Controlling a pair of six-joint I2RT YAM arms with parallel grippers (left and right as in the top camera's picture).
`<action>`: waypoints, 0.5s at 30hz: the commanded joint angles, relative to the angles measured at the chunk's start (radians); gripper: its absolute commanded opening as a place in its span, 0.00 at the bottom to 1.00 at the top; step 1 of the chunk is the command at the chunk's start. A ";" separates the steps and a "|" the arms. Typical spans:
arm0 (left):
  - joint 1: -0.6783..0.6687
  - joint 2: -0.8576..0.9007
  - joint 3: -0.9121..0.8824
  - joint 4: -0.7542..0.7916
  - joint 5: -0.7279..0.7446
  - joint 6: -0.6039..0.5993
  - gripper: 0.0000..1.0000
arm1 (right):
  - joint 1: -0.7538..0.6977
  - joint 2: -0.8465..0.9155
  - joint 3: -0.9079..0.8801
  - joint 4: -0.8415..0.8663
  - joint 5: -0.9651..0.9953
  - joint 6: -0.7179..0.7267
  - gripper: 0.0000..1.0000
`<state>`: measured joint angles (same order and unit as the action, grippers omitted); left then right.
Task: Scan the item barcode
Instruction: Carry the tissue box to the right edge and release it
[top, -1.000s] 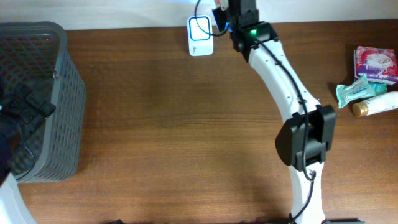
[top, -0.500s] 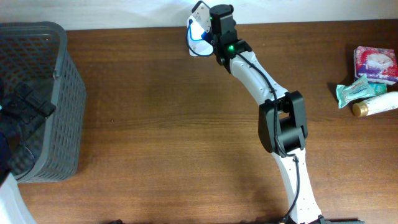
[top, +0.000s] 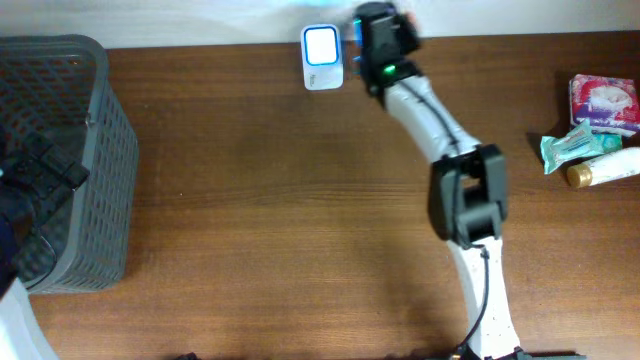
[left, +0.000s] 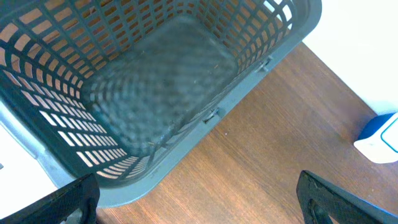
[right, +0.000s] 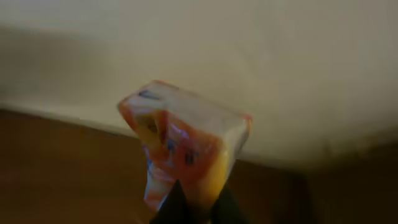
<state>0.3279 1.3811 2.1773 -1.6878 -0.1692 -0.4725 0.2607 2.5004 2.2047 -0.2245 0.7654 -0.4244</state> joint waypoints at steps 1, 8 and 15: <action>0.005 -0.002 0.001 0.000 -0.003 -0.008 0.99 | -0.171 -0.076 0.006 -0.238 0.156 0.266 0.04; 0.005 -0.002 0.001 0.000 -0.003 -0.008 0.99 | -0.507 -0.079 0.006 -0.676 0.074 0.494 0.04; 0.005 -0.002 0.001 0.000 -0.004 -0.008 0.99 | -0.682 -0.098 0.006 -0.749 -0.103 0.605 0.22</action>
<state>0.3279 1.3811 2.1773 -1.6875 -0.1688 -0.4725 -0.4034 2.4474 2.2086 -0.9695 0.7654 0.1467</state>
